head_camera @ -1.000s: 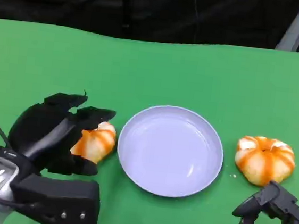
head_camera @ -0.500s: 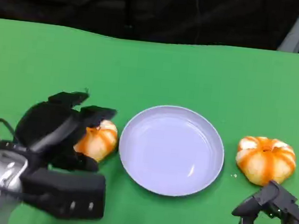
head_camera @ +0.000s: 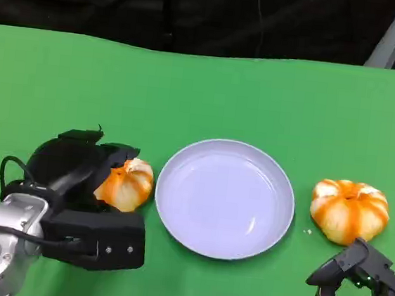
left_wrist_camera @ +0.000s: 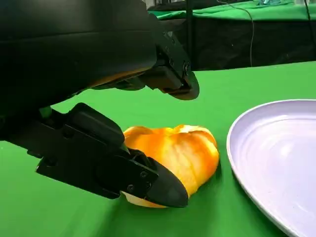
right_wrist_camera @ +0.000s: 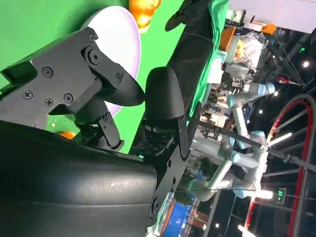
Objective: Grasp the bread from the table and place it into the plate.
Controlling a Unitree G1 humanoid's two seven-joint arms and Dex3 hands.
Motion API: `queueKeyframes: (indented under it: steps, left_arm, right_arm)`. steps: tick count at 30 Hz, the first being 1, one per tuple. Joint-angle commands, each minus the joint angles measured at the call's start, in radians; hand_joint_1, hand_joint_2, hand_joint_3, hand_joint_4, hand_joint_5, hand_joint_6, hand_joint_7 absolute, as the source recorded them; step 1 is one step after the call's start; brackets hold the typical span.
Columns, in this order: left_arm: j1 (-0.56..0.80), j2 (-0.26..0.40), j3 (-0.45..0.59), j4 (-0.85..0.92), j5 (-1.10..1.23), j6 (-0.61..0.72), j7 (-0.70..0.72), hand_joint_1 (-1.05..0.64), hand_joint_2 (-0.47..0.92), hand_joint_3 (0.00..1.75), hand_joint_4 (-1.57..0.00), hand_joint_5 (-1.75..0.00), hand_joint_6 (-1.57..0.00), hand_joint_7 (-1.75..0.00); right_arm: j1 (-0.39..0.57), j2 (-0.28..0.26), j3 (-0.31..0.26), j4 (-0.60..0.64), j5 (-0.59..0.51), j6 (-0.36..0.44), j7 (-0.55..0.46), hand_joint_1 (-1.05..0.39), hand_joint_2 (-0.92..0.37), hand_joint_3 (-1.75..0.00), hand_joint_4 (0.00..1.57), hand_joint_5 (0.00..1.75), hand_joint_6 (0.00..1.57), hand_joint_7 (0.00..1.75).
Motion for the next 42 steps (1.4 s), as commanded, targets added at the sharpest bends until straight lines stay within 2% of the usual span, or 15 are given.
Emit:
queueKeyframes:
  steps: [1, 26, 29, 35, 42]
  left_arm:
    - [-0.016, 0.021, -0.007, 0.004, -0.011, 0.007, 0.017, -0.83, 0.89, 0.00, -0.25, -0.03, -0.48, 0.00]
    - [-0.020, 0.032, -0.024, 0.003, -0.027, 0.016, 0.024, -0.83, 0.89, 0.00, -0.26, -0.01, -0.48, 0.00]
    - [-0.061, -0.008, -0.047, 0.146, -0.028, 0.043, 0.040, -0.85, 0.91, 0.01, -0.26, -0.01, -0.47, 0.00]
    - [-0.098, -0.026, -0.067, 0.290, -0.051, 0.035, 0.076, -0.85, 0.92, 0.01, -0.26, -0.01, -0.47, 0.00]
    - [-0.117, -0.028, -0.087, 0.338, -0.066, 0.024, 0.099, -0.85, 0.92, 0.02, -0.26, -0.01, -0.47, 0.00]
  right_arm:
    - [0.004, -0.007, -0.005, -0.009, 0.006, -0.010, -0.005, -0.10, -0.48, -1.26, 0.84, 1.75, 0.76, 1.51]
    - [0.004, -0.007, -0.005, -0.009, 0.006, -0.010, -0.005, -0.10, -0.48, -1.27, 0.84, 1.75, 0.76, 1.51]
    - [0.014, 0.002, -0.003, -0.029, -0.002, 0.004, -0.012, -0.10, -0.48, -1.26, 0.84, 1.75, 0.76, 1.51]
    - [0.026, 0.001, -0.002, -0.048, -0.008, 0.025, -0.010, -0.11, -0.49, -1.24, 0.83, 1.75, 0.76, 1.51]
    - [0.024, -0.003, -0.001, -0.042, 0.005, 0.017, -0.006, -0.10, -0.50, -1.21, 0.84, 1.75, 0.75, 1.53]
